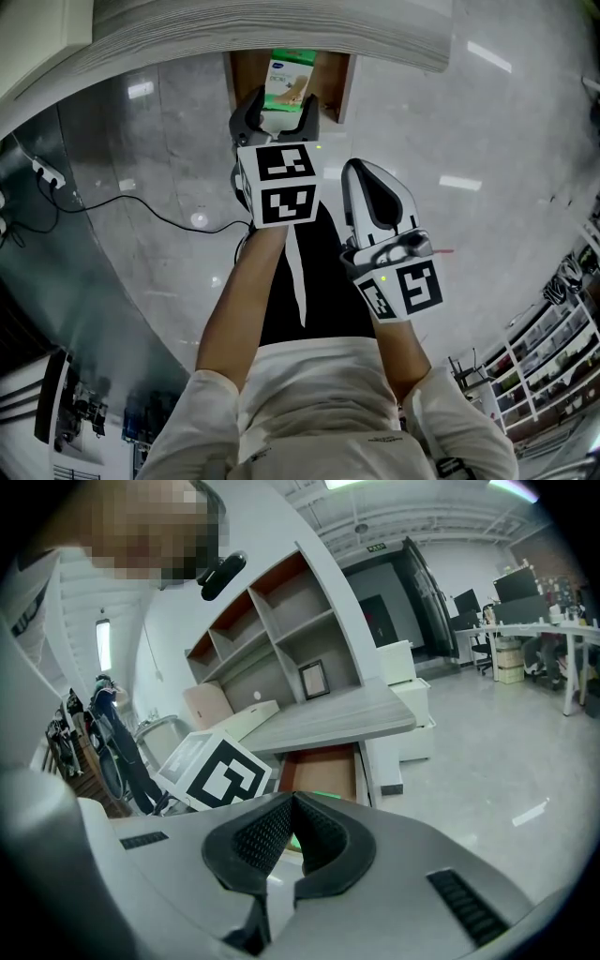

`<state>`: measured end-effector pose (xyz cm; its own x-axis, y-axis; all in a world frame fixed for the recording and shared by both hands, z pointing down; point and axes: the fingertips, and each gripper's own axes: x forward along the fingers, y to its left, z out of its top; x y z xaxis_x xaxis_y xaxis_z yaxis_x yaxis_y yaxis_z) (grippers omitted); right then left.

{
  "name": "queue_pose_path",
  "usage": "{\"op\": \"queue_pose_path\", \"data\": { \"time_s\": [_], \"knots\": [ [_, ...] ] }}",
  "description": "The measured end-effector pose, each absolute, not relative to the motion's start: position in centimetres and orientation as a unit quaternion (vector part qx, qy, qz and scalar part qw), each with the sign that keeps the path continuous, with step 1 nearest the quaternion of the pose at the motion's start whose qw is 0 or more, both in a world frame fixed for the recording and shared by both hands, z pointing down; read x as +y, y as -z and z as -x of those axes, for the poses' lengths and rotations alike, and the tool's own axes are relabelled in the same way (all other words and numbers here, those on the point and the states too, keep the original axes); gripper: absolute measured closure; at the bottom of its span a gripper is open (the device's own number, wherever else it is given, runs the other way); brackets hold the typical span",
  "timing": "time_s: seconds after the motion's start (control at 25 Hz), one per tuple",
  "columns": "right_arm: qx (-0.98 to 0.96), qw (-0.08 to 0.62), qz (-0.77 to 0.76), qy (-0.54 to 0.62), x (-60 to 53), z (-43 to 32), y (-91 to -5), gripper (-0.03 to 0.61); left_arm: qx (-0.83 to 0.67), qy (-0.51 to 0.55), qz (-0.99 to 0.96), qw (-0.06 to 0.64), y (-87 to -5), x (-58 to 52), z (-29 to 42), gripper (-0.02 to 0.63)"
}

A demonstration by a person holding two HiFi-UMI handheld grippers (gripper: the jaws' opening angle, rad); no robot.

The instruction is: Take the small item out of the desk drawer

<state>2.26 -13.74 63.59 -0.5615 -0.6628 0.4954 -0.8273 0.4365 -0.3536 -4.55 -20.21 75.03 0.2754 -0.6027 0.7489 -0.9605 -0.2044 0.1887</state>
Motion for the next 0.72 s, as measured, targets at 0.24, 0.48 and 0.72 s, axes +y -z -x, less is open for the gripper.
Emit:
{"op": "queue_pose_path", "data": {
  "time_s": [0.24, 0.48, 0.72],
  "knots": [
    [-0.836, 0.142, -0.444, -0.29, -13.9, -2.1, -64.0, 0.548, -0.536, -0.292, -0.721, 0.329, -76.3, -21.1, 4.6, 0.311],
    [-0.833, 0.145, -0.446, -0.292, -14.2, -2.6, -64.2, 0.548, -0.524, -0.318, -0.717, 0.332, -77.2, -22.3, 4.1, 0.29],
    [-0.832, 0.143, -0.449, -0.294, -14.7, -3.0, -64.7, 0.548, -0.519, -0.342, -0.71, 0.332, -78.9, -22.9, 4.0, 0.279]
  ]
}}
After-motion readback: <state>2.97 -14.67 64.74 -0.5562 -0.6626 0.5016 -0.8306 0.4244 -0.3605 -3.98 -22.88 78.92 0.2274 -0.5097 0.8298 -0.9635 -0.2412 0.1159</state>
